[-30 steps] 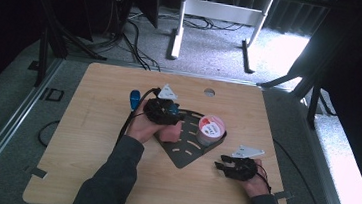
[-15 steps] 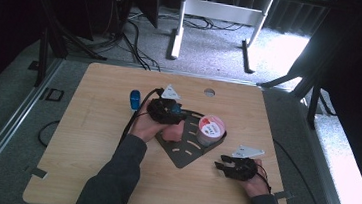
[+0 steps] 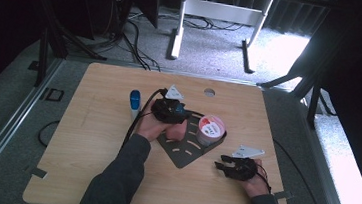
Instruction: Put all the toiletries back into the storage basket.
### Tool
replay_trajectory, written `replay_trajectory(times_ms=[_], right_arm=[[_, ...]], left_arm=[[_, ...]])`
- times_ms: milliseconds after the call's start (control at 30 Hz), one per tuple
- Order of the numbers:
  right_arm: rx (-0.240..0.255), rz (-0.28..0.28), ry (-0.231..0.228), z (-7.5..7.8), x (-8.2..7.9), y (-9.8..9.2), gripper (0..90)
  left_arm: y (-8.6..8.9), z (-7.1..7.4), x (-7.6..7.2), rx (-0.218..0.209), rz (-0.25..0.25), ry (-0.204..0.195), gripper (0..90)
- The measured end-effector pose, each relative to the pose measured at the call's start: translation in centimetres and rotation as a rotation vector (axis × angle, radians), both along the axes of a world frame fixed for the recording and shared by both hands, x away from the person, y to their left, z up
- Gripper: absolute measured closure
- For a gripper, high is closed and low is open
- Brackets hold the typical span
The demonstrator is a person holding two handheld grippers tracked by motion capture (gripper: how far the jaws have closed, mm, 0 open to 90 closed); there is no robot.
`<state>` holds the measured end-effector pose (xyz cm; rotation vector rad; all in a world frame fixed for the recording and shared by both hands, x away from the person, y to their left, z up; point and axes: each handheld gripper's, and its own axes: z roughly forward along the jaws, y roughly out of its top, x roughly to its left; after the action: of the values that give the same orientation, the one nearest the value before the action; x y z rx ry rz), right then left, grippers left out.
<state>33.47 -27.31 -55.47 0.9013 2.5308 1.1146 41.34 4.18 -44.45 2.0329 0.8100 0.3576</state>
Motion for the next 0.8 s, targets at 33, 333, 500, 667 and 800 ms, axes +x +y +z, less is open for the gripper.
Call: replay_trajectory(times_ms=[33, 333, 500, 667, 800], right_arm=[[0.0, 0.0, 0.0, 0.0, 0.0, 0.0, 57.7], [0.001, 0.001, 0.0, 0.0, 0.0, 0.0, 57.7], [0.0, 0.0, 0.0, 0.0, 0.0, 0.0, 57.7], [-0.002, -0.001, -0.001, 0.0, 0.0, 0.0, 57.8], [-0.002, -0.002, -0.001, 0.0, 0.0, 0.0, 57.8]], left_arm=[[0.0, 0.0, 0.1, -0.001, 0.0, 0.002, 54.1], [-0.2, -0.2, 0.8, -0.004, 0.012, 0.0, 54.5], [-0.6, -0.2, 1.0, -0.003, 0.012, -0.002, 54.6], [-1.1, -0.2, 1.4, 0.008, 0.008, -0.004, 54.6], [-1.3, -0.3, 1.7, 0.002, 0.008, -0.004, 54.6]])
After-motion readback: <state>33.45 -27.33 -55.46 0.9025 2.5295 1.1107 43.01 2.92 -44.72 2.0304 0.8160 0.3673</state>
